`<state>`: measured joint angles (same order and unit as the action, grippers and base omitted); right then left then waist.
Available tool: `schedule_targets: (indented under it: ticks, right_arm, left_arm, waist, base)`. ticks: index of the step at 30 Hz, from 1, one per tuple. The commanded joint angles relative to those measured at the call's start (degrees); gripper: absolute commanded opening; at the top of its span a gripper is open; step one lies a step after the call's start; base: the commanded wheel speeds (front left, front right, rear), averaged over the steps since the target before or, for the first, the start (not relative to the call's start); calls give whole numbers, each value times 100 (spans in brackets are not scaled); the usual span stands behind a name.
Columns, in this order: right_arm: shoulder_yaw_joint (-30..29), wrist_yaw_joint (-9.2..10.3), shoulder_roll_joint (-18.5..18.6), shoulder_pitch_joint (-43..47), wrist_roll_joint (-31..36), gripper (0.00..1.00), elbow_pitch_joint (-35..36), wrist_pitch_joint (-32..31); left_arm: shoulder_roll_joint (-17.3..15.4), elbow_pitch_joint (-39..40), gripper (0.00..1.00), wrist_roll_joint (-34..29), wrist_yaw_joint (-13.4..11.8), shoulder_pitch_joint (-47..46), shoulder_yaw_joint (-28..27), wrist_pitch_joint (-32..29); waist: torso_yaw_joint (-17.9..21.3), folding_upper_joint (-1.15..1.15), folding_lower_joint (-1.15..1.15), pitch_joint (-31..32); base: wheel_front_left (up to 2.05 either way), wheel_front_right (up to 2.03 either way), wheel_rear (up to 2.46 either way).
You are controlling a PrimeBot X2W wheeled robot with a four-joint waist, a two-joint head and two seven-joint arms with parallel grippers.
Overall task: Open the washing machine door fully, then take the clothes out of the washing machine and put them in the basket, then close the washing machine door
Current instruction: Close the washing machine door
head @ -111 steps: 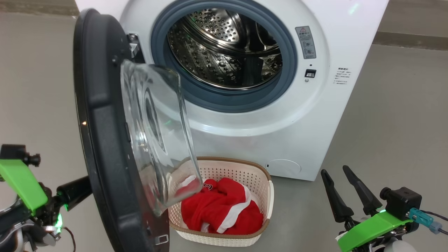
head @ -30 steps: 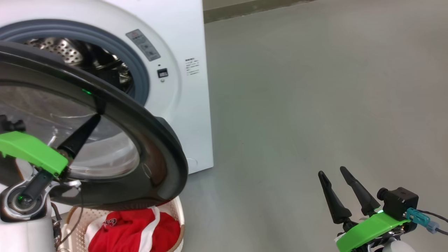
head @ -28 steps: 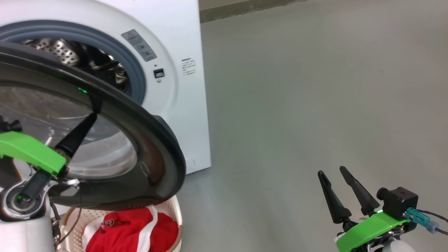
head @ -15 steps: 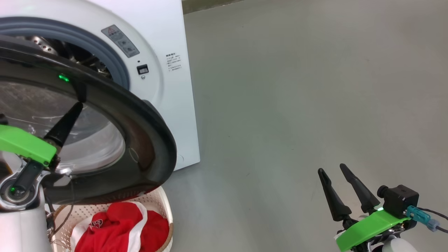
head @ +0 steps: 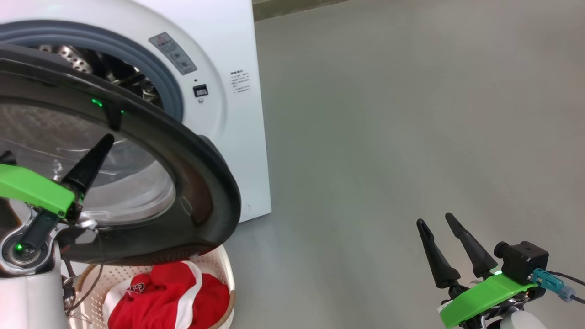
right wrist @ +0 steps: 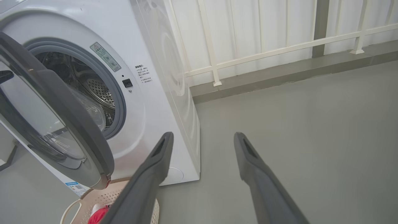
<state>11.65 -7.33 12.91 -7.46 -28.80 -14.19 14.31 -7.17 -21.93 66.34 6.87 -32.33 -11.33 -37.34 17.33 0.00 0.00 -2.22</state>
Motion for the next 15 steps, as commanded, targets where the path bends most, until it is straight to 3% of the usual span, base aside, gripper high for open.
schedule_targets:
  ticks: [1,10,12,14,15]
  right_arm:
    - [84,-16,62,-114,43,100,134,69]
    - [60,-16,138,-90,33,100,130,69]
    - [46,-16,161,-97,39,100,143,69]
    - [30,-16,180,-103,41,100,145,69]
    - [21,-16,196,-107,30,100,138,69]
  left_arm:
    - [-216,148,0,62,61,-220,-144,-66]
    - [-238,334,0,177,61,-27,-124,-177]
    - [-253,414,44,165,61,38,-108,-174]
    - [-257,541,98,189,61,106,-111,-137]
    - [-256,591,100,218,61,144,-116,-135]
  waist:
    - [-67,0,0,37]
    - [-395,0,0,98]
    - [-469,0,0,111]
    - [-539,0,0,122]
    - [-579,0,0,126]
  base:
    - [0,0,0]
    - [0,0,0]
    - [0,0,0]
    - [0,0,0]
    - [0,0,0]
